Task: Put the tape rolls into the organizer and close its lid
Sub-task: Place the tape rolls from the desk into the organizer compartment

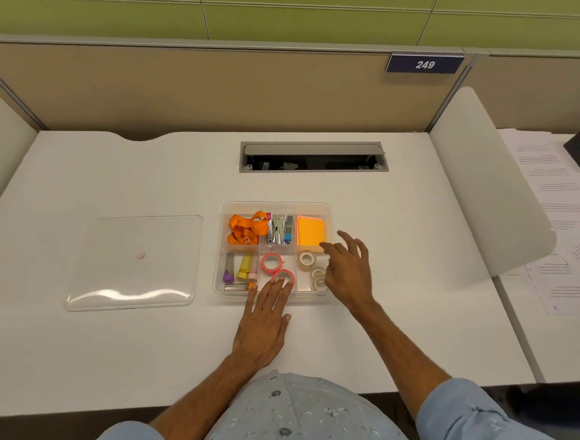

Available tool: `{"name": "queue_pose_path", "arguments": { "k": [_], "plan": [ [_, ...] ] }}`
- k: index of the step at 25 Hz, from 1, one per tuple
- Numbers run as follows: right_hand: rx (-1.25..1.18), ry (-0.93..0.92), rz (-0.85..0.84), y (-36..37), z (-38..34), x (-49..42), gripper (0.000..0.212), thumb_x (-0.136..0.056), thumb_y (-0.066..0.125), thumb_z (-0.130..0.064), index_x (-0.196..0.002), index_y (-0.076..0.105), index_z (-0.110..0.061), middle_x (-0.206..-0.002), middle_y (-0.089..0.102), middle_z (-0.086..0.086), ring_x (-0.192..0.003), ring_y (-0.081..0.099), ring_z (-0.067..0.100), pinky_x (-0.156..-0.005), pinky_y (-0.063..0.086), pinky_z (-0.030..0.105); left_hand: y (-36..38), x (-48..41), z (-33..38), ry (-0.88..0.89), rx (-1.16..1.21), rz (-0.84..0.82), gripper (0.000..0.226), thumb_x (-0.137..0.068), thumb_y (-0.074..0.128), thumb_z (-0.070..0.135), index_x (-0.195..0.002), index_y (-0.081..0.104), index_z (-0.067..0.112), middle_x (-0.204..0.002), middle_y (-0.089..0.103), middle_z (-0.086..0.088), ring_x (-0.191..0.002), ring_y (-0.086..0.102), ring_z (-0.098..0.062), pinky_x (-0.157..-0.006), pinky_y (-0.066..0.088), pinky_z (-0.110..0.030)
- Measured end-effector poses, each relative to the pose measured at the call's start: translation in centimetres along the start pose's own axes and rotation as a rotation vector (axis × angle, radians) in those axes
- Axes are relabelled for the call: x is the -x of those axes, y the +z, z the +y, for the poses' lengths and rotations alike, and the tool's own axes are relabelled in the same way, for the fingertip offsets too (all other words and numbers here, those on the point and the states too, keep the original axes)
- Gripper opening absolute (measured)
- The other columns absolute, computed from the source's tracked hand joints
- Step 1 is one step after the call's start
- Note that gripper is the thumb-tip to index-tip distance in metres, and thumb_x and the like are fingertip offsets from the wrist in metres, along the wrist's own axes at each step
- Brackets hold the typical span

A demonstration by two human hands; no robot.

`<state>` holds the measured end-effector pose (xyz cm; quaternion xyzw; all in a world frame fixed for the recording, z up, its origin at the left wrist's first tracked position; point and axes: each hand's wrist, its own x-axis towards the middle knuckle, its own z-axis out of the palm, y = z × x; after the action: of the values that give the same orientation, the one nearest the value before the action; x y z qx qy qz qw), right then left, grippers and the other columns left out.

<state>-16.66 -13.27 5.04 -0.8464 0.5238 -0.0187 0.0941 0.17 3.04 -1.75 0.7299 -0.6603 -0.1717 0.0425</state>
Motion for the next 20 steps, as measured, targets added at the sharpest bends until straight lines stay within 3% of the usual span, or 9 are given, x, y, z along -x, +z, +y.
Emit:
{"name": "queue_pose_path", "arguments": {
  "k": [4, 10, 16, 20],
  "plan": [
    [0.057, 0.034, -0.156, 0.6, -1.9, -0.4, 0.056, -0.105, 0.056, -0.028, -0.159, 0.043, -0.02, -0.165, 0.051, 0.003, -0.17, 0.01, 0.02, -0.138, 0.001, 0.055, -0.1, -0.1, 0.1, -0.004, -0.008, -0.012, 0.067, -0.111, 0.029, 0.051, -0.169, 0.003, 0.028, -0.179, 0.002, 0.002, -0.167, 0.001, -0.021, -0.137, -0.001, -0.054],
    [0.058, 0.004, -0.181, 1.2, -3.4, -0.9, 0.061, -0.104, 0.059, -0.019, -0.16, 0.036, -0.013, -0.175, 0.032, 0.009, -0.17, 0.006, 0.02, -0.137, -0.001, 0.057, 0.0, 0.0, 0.0, -0.003, -0.04, -0.014, 0.067, -0.112, 0.025, 0.052, -0.169, -0.002, 0.028, -0.179, -0.003, 0.003, -0.167, -0.005, -0.019, -0.136, -0.008, -0.051],
    [0.034, -0.048, -0.204, 0.6, -2.4, -1.0, 0.06, -0.104, 0.063, -0.022, -0.158, 0.037, -0.017, -0.172, 0.039, 0.007, -0.17, 0.009, 0.02, -0.138, 0.0, 0.056, -0.2, 0.1, 0.2, -0.002, -0.013, 0.023, 0.066, -0.112, 0.032, 0.049, -0.169, 0.006, 0.026, -0.179, 0.004, 0.001, -0.167, 0.002, -0.021, -0.135, -0.007, -0.05],
    [-0.055, -0.068, -0.12, 0.0, -0.6, -0.6, 0.052, -0.099, 0.068, -0.012, -0.148, 0.053, -0.02, -0.158, 0.059, 0.002, -0.168, 0.018, 0.021, -0.139, 0.012, 0.046, 0.0, 0.1, 0.2, -0.013, -0.029, 0.017, 0.067, -0.112, 0.027, 0.05, -0.169, -0.001, 0.028, -0.179, -0.003, 0.004, -0.167, -0.003, -0.019, -0.135, -0.011, -0.049]
  ]
}}
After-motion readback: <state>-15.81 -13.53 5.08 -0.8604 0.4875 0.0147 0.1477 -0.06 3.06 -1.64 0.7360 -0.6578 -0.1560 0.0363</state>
